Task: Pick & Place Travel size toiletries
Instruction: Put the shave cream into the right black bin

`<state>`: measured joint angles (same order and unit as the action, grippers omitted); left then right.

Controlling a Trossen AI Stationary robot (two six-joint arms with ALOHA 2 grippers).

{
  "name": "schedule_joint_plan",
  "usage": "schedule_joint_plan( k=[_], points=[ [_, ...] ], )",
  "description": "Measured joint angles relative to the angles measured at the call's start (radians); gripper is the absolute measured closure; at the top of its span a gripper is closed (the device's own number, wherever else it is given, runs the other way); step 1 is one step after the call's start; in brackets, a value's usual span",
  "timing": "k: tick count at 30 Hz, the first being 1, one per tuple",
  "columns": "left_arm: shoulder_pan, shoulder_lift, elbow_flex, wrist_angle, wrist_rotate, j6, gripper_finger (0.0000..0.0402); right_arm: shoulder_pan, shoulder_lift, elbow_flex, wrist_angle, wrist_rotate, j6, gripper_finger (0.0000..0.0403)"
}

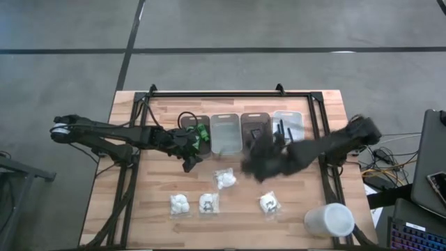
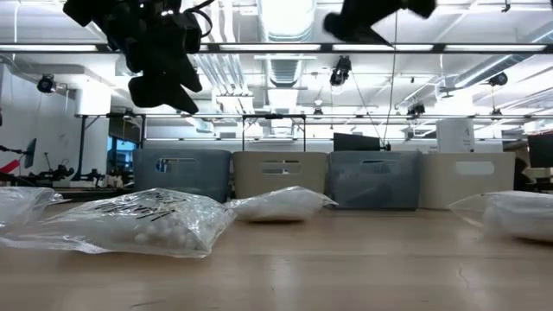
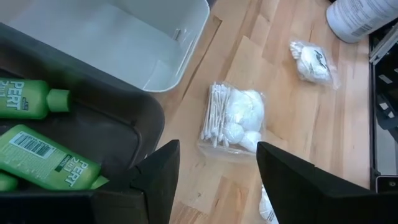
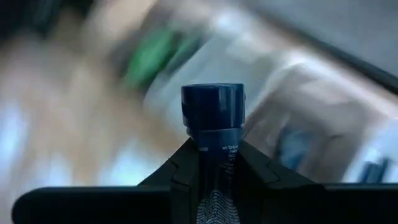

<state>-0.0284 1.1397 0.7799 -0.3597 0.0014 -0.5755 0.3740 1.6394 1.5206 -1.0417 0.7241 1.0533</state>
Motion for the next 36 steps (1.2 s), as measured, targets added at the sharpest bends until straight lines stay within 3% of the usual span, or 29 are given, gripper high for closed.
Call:
schedule_joint_plan(
  k=[3, 8, 16, 21, 26, 28, 32, 36],
  points=[
    [0.000, 0.000, 0.000, 0.001, -0.004, 0.000, 0.0183, -0.061, -0.097, -0.022, -0.032, 0.165, 0.249, 0.0340],
    [0.000, 0.000, 0.000, 0.000, -0.003, 0.000, 0.0183, -0.182, -0.174, -0.054, -0.027, 0.191, 0.240, 0.0340],
    [0.000, 0.000, 0.000, 0.001, -0.003, 0.000, 0.0183, -0.373, -0.130, -0.091, -0.030, -0.022, 0.068, 0.0339],
    [0.000, 0.000, 0.000, 0.001, -0.003, 0.001, 0.0183, -0.462, -0.051, -0.143, -0.027, -0.156, 0.105, 0.0330],
    [0.000, 0.000, 0.000, 0.000, -0.003, 0.025, 0.0183, -0.518, 0.037, -0.185, -0.037, -0.334, 0.169, 0.0292],
    [0.000, 0.000, 0.000, 0.000, -0.003, 0.025, 0.0183, -0.520, 0.047, -0.184, -0.051, -0.341, 0.167, 0.0274],
    [0.000, 0.000, 0.000, 0.000, -0.003, 0.025, 0.0183, -0.496, 0.016, -0.135, -0.066, -0.247, 0.117, 0.0239],
    [0.000, 0.000, 0.000, 0.000, -0.003, 0.026, 0.0183, -0.489, -0.045, -0.067, -0.066, -0.179, -0.028, 0.0210]
  ],
)
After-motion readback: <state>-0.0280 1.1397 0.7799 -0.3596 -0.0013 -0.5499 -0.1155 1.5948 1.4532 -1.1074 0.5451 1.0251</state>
